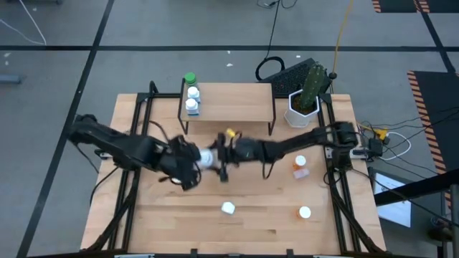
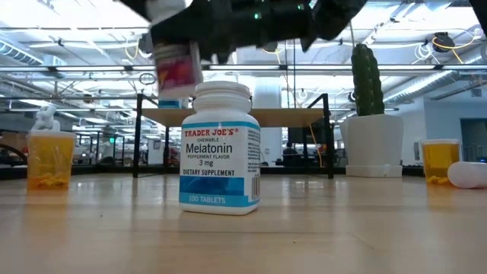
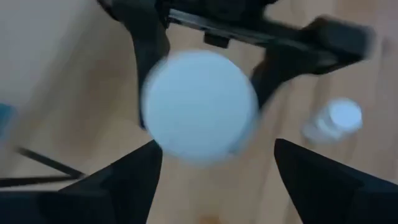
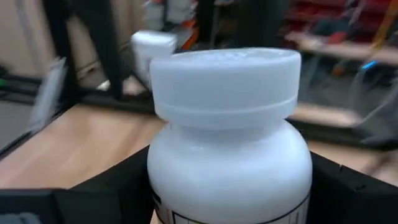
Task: Pick and place medicine bottles onto shelf by color
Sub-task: Put the bottom left white medicine bottle on the shelf
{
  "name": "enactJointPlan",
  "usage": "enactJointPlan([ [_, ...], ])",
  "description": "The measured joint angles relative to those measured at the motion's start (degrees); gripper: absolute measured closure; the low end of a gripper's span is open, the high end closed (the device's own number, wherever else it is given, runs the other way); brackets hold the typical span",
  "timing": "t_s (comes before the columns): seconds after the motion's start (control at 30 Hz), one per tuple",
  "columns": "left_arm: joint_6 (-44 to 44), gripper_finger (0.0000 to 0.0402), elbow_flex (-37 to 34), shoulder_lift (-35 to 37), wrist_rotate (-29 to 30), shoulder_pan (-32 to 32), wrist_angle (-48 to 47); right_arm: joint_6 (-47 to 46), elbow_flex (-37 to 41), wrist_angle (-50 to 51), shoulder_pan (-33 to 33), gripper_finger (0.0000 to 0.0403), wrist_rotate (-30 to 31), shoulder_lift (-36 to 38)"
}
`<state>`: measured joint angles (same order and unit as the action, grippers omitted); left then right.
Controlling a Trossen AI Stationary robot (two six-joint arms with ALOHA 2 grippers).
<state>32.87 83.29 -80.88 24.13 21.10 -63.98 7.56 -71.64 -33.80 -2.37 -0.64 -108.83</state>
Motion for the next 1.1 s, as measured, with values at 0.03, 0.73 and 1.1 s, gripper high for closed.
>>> enactJointPlan([
  [0.03, -0.44, 0.0082, 0.67, 1.52, 2.38, -0.03, -0.20, 0.96, 0.00, 0.26, 1.69, 0.0119, -0.80, 1.47],
  [0.73, -20.27, 0.0119, 0.92, 18.25, 19.51, -8.60, 2.82, -5.62, -19.43, 4.00, 33.72, 0.0118, -18.58, -9.61],
  [1.1, -20.38, 0.0121, 0.92, 17.85, 19.40, -10.64, 3.01, -5.48, -25.51, 6.62, 34.55, 0.0117, -22.12, -15.83],
])
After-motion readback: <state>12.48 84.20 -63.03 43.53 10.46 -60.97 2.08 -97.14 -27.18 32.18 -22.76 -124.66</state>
